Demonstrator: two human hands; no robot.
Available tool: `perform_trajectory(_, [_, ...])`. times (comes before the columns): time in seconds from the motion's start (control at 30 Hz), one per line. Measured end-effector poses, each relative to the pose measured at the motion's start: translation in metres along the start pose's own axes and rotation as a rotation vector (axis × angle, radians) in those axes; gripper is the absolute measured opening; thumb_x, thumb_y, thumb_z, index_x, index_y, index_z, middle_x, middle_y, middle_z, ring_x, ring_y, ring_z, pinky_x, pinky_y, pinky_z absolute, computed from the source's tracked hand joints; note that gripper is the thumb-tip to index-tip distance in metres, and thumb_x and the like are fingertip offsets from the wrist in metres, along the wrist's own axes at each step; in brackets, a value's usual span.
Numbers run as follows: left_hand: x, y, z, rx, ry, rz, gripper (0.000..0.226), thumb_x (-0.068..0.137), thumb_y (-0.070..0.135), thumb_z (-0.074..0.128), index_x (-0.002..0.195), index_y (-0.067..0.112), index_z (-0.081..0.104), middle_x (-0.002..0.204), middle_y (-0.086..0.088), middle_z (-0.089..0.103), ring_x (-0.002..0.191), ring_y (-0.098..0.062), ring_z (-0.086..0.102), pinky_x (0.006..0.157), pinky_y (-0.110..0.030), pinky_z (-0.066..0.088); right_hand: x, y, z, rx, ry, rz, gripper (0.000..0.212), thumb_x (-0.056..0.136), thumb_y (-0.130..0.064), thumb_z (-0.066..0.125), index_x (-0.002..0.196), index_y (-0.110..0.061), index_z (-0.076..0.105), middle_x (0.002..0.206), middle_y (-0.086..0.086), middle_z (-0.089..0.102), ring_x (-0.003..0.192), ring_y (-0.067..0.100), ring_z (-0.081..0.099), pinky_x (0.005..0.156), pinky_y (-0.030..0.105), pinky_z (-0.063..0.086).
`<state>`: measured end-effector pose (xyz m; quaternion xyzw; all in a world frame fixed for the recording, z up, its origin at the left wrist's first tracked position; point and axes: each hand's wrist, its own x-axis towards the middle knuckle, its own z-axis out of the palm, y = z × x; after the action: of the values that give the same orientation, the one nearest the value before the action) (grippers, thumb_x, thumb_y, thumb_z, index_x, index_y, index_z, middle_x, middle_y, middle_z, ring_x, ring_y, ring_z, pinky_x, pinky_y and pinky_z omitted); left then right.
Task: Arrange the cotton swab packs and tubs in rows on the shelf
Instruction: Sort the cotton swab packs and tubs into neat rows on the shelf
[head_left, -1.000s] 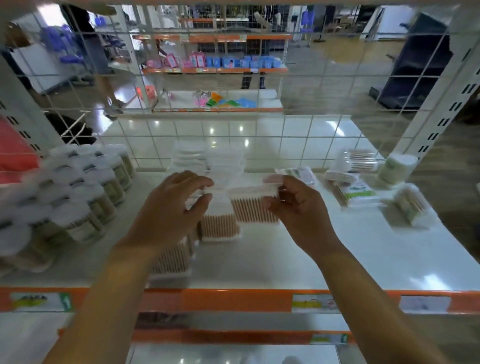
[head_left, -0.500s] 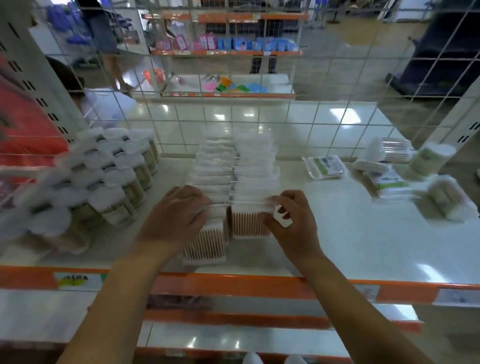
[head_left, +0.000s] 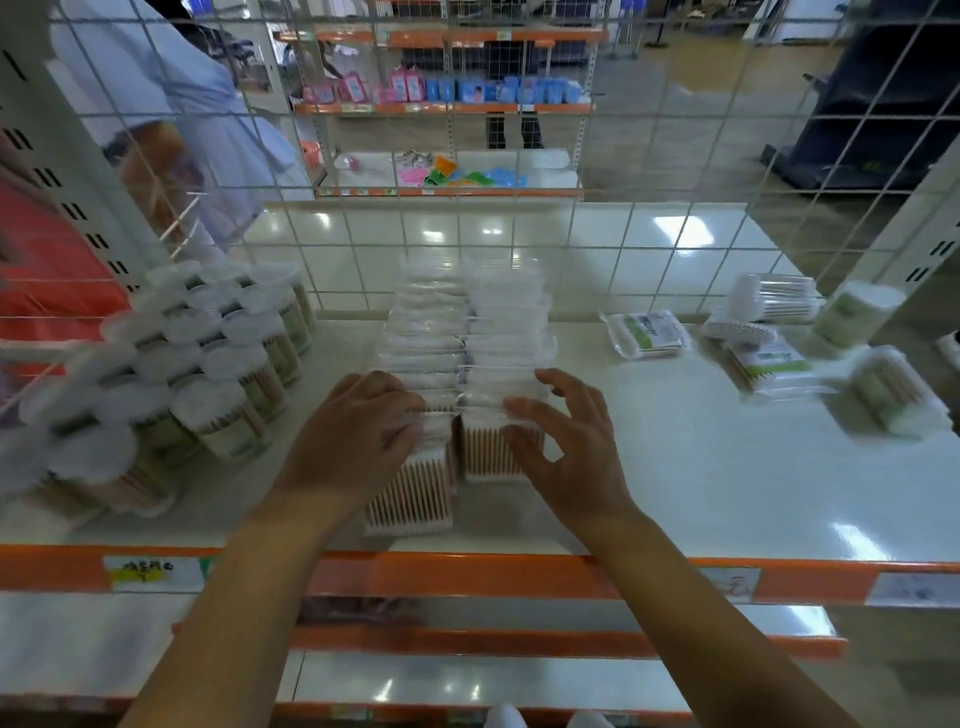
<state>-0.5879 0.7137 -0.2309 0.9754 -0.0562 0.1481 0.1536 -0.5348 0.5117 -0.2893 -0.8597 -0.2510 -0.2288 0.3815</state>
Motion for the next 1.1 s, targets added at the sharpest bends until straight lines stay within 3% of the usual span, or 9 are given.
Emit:
perform_trajectory(0.23, [0.008,0.015,-0.006,-0.051,0.002,-0.071,0.027,0.088,0.024,0.057,0.111,0.012,0.065,0.109,-0.002,0.06,0.104,-0.021,0.051,0.081,-0.028,0.036,0.004,0.002,-0.008,0.013,-0.003,-0.015,0.031,0.08,-0.037,0.055,0.101,-0.019,0.068,0.123,0.011,0.056,0.114,0.025,0.044,0.09,0.042,0.039])
perform_trajectory(0.4, [0.021,0.05,-0.006,-0.104,0.093,0.03,0.035,0.082,0.03,0.049,0.106,0.012,0.067,0.106,-0.001,0.062,0.102,-0.011,0.047,0.082,-0.026,0.034,0.01,0.014,-0.032,0.022,0.08,0.002,0.032,0.084,-0.031,0.048,0.103,-0.014,0.067,0.12,0.012,0.058,0.113,0.017,0.043,0.09,0.039,0.042])
perform_trajectory(0.57, [0.034,0.092,0.016,-0.14,0.05,0.168,0.042,0.083,0.036,0.038,0.102,0.011,0.067,0.099,-0.002,0.064,0.096,-0.013,0.048,0.078,-0.029,0.041,0.004,0.041,-0.054,0.0,0.158,0.009,0.029,0.083,-0.024,0.049,0.099,-0.01,0.069,0.113,0.012,0.062,0.108,0.016,0.047,0.087,0.036,0.045])
perform_trajectory(0.73, [0.051,0.129,0.046,-0.201,0.007,0.237,0.041,0.085,0.037,0.04,0.103,0.013,0.068,0.101,0.0,0.065,0.098,-0.009,0.049,0.08,-0.025,0.038,0.002,0.073,-0.076,-0.023,0.177,0.075,0.026,0.08,-0.023,0.052,0.094,-0.011,0.071,0.109,0.009,0.063,0.104,0.014,0.049,0.086,0.03,0.043])
perform_trajectory(0.9, [0.074,0.161,0.072,-0.26,0.014,0.215,0.036,0.085,0.034,0.046,0.102,0.012,0.069,0.101,0.0,0.065,0.097,-0.016,0.057,0.081,-0.023,0.037,0.008,0.109,-0.101,-0.021,0.115,0.225,0.019,0.076,-0.002,0.068,0.093,-0.01,0.072,0.109,0.008,0.063,0.104,0.027,0.058,0.085,0.027,0.041])
perform_trajectory(1.0, [0.096,0.182,0.092,-0.299,-0.033,0.185,0.024,0.088,0.023,0.057,0.105,0.012,0.068,0.106,-0.002,0.065,0.101,-0.02,0.057,0.084,-0.021,0.035,0.023,0.129,-0.111,-0.048,0.104,0.176,0.019,0.073,0.001,0.067,0.09,-0.006,0.071,0.101,0.01,0.065,0.097,0.028,0.06,0.085,0.017,0.035])
perform_trajectory(1.1, [0.117,0.197,0.114,-0.317,-0.064,0.139,0.022,0.087,0.018,0.06,0.107,0.012,0.068,0.112,-0.005,0.065,0.104,-0.022,0.058,0.086,-0.024,0.039,0.04,0.147,-0.116,-0.091,0.046,0.118,0.02,0.071,0.006,0.066,0.089,-0.002,0.071,0.096,0.013,0.066,0.093,0.031,0.061,0.083,0.02,0.037])
